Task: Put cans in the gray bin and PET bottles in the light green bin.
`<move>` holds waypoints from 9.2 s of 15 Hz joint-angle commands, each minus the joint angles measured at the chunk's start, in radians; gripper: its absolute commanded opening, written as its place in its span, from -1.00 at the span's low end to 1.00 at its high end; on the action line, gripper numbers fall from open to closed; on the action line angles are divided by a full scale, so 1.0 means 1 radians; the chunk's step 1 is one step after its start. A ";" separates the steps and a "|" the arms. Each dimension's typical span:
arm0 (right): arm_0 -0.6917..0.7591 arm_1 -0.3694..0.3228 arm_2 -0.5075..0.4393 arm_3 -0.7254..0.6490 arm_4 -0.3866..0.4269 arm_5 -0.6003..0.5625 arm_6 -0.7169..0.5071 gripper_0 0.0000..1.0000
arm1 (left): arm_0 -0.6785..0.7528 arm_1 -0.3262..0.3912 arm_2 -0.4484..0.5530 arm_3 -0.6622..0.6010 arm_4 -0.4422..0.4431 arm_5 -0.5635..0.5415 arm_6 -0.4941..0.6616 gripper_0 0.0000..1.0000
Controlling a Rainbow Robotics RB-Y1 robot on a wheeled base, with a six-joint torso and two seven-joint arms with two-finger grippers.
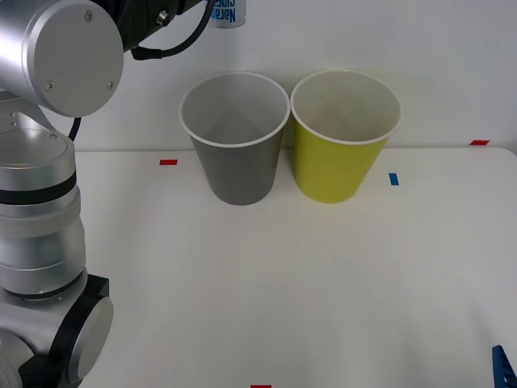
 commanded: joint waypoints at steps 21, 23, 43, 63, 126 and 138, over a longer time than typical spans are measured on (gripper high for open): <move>0.000 0.000 0.000 0.000 0.000 0.000 0.000 1.00 | 0.198 -0.053 -0.142 0.283 -0.070 -0.599 -0.011 -1.00; 0.000 0.000 0.000 0.000 0.000 0.000 0.000 1.00 | 0.198 -0.058 -0.152 0.295 -0.067 -0.605 -0.007 -1.00; 0.000 0.000 0.000 0.000 0.000 0.000 0.000 1.00 | 0.198 -0.044 -0.162 0.298 -0.186 -0.589 -0.025 1.00; 0.000 0.000 0.000 0.000 0.000 0.000 0.000 1.00 | 0.405 0.049 -0.157 0.040 -0.122 -0.589 -0.010 1.00; 0.000 0.000 0.000 0.000 0.000 0.000 0.000 1.00 | 1.986 0.180 -0.206 0.091 -0.193 -2.050 -0.028 1.00; 0.000 0.000 0.000 0.000 0.000 0.000 0.000 1.00 | 1.986 0.180 -0.206 0.091 -0.193 -2.050 -0.028 1.00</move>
